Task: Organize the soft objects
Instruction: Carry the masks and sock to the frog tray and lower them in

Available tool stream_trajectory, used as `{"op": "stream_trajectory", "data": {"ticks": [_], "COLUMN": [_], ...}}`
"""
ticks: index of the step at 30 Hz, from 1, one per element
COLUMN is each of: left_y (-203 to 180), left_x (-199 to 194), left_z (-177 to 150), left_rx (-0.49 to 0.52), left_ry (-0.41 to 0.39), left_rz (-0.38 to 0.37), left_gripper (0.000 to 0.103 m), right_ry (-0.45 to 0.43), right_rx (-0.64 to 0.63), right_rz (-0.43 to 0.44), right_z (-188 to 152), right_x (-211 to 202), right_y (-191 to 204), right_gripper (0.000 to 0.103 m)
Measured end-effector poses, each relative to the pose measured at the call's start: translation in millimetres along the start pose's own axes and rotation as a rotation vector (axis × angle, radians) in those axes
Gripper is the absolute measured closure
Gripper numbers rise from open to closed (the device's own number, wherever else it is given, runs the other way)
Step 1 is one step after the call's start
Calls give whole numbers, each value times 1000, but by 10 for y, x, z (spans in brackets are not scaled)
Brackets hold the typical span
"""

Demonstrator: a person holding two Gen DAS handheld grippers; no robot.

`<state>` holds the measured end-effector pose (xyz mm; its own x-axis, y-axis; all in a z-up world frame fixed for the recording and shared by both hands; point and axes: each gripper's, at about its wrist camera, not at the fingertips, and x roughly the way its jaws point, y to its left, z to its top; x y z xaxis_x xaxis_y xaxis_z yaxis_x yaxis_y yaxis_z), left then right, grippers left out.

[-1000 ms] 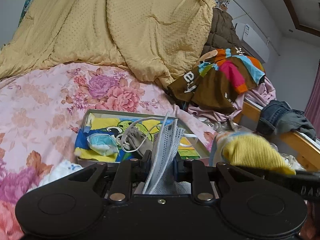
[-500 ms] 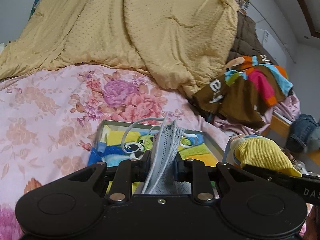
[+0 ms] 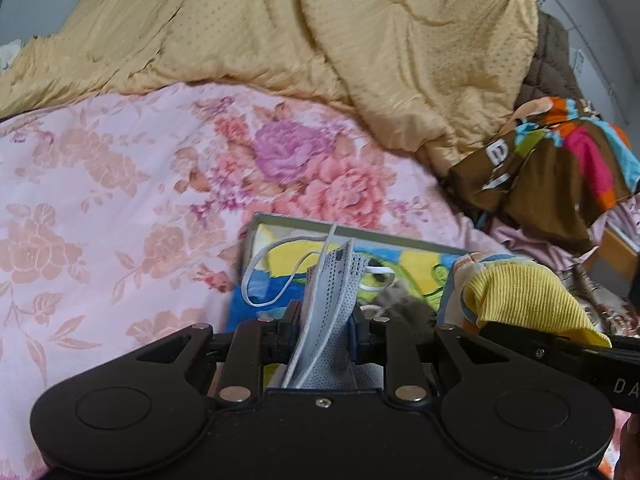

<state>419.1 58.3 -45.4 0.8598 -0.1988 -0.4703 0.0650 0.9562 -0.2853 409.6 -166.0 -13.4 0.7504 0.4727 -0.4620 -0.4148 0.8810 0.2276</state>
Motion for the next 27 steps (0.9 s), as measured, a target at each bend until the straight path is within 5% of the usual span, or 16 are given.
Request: {"op": "stream_trajectory", "data": {"ticks": [17, 27], "left_y": [33, 12], "left_x": [276, 286], "left_z": [-140, -136], "left_rx": [18, 24], "left_ry": [117, 134], "left_rz": [-5, 6], "left_gripper": [77, 71], "right_ry": [116, 150], "right_rx": [-55, -55], "right_rz": [-40, -60], "right_z": [-63, -48], "right_x": [464, 509], "right_y": [34, 45], "right_gripper": [81, 71]}}
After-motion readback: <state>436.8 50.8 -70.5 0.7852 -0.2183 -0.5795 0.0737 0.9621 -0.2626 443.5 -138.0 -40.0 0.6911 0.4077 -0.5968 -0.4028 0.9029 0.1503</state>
